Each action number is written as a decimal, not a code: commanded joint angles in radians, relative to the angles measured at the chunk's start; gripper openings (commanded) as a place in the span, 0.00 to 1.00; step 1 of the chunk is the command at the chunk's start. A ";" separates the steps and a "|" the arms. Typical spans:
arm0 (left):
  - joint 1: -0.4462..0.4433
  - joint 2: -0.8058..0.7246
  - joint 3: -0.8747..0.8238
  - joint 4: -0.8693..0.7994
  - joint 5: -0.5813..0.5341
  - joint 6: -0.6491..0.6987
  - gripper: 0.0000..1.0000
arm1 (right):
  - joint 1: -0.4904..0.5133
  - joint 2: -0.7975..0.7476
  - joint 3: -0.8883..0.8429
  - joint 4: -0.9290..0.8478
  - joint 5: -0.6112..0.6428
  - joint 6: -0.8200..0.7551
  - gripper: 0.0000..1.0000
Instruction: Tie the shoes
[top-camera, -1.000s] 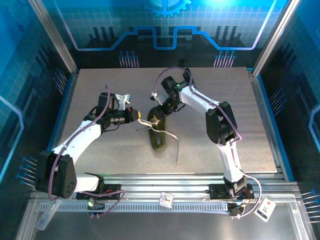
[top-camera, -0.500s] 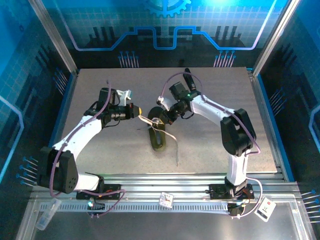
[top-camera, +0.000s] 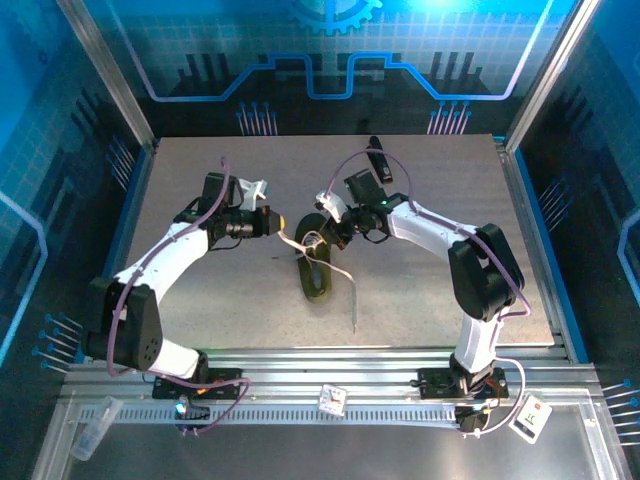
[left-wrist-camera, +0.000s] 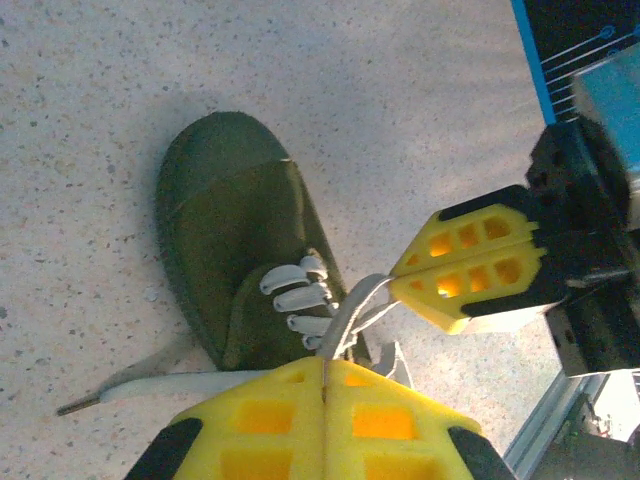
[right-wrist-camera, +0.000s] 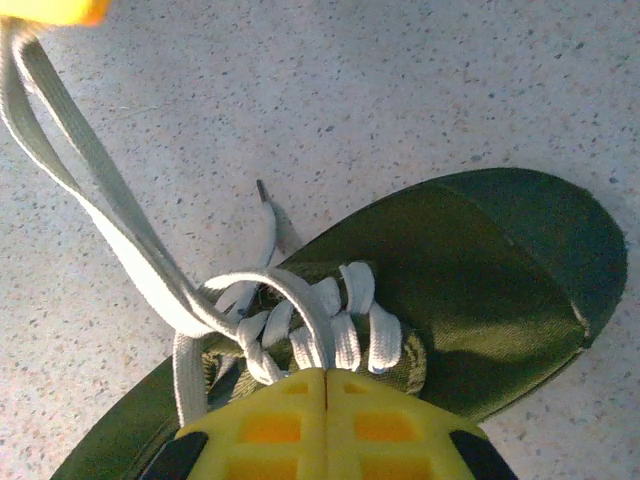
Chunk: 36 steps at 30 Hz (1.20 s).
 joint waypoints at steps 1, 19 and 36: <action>0.028 0.021 0.019 -0.011 0.032 0.086 0.07 | -0.006 -0.003 -0.037 0.066 0.016 -0.057 0.02; -0.137 -0.139 -0.144 0.174 -0.019 0.953 0.64 | -0.013 0.012 -0.039 0.059 -0.037 -0.182 0.03; -0.263 0.068 -0.276 0.438 -0.234 1.131 0.70 | -0.015 0.012 -0.052 0.057 -0.063 -0.180 0.03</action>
